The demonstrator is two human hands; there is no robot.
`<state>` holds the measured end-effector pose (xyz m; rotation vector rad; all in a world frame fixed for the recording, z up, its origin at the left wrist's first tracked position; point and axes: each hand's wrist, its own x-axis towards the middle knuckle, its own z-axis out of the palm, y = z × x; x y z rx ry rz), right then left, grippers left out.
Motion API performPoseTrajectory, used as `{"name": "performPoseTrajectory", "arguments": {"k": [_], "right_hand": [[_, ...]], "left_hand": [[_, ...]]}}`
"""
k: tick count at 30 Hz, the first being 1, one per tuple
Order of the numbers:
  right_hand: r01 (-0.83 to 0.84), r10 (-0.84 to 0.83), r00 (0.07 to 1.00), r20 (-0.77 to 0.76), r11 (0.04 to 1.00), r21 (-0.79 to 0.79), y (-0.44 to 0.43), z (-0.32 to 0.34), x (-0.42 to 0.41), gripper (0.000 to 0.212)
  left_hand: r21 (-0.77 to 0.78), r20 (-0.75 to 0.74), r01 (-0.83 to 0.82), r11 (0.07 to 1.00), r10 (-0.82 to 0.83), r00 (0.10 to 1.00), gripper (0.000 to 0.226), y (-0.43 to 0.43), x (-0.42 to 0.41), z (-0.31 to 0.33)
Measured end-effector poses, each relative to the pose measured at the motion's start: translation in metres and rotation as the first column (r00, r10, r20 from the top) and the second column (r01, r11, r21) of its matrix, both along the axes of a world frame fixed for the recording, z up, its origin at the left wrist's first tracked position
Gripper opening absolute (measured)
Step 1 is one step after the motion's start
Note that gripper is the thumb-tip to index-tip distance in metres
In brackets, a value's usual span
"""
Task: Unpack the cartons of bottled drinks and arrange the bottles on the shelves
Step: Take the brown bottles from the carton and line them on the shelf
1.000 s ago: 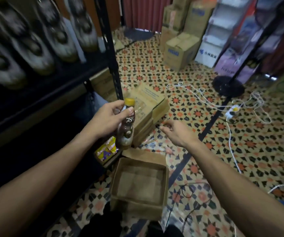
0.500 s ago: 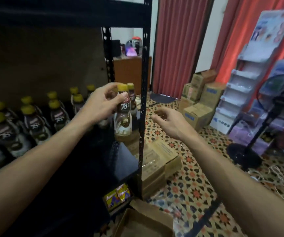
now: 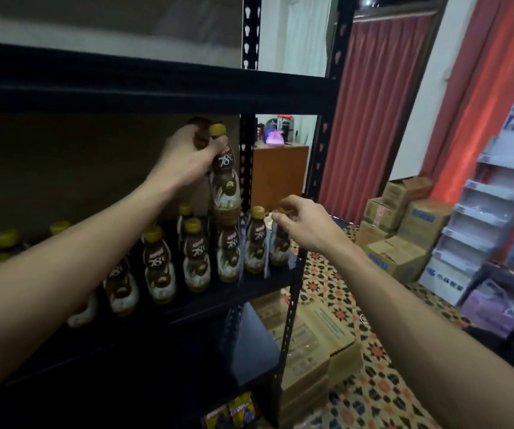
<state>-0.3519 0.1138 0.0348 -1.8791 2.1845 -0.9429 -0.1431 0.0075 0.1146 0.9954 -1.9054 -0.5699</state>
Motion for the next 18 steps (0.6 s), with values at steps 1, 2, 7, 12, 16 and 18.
{"name": "performPoseTrajectory", "arguments": {"k": [1, 2, 7, 12, 16, 18], "right_hand": [[0.002, -0.002, 1.000, -0.008, 1.000, 0.003, -0.009, 0.001, 0.001, 0.045], [0.006, -0.006, 1.000, -0.014, 1.000, 0.006, -0.018, 0.002, 0.003, 0.044], [0.020, -0.019, 0.999, -0.034, 0.999, 0.041, -0.055, 0.004, 0.004, 0.039], [0.046, -0.044, 0.999, -0.023, 0.995, 0.085, -0.078, -0.003, 0.003, 0.042], [0.039, -0.041, 0.999, 0.019, 0.996, 0.084, -0.087, -0.009, 0.002, 0.035], [0.043, -0.046, 0.998, 0.035, 0.995, 0.087, -0.090, -0.009, 0.001, 0.033]], "left_hand": [[0.031, 0.013, 0.001, 1.000, -0.001, 1.000, 0.028, -0.008, -0.003, 0.002], [0.057, 0.038, 0.003, 0.998, -0.006, 0.999, 0.030, -0.015, -0.005, 0.004], [0.195, 0.284, -0.022, 0.981, -0.035, 0.958, 0.038, -0.052, -0.028, 0.013], [0.055, 0.260, 0.156, 0.986, -0.165, 0.951, 0.044, -0.083, -0.049, 0.010], [0.019, 0.427, 0.224, 0.974, -0.210, 0.879, 0.043, -0.108, -0.063, -0.002], [0.050, 0.548, 0.246, 0.968, -0.233, 0.803, 0.045, -0.118, -0.071, -0.012]]}}
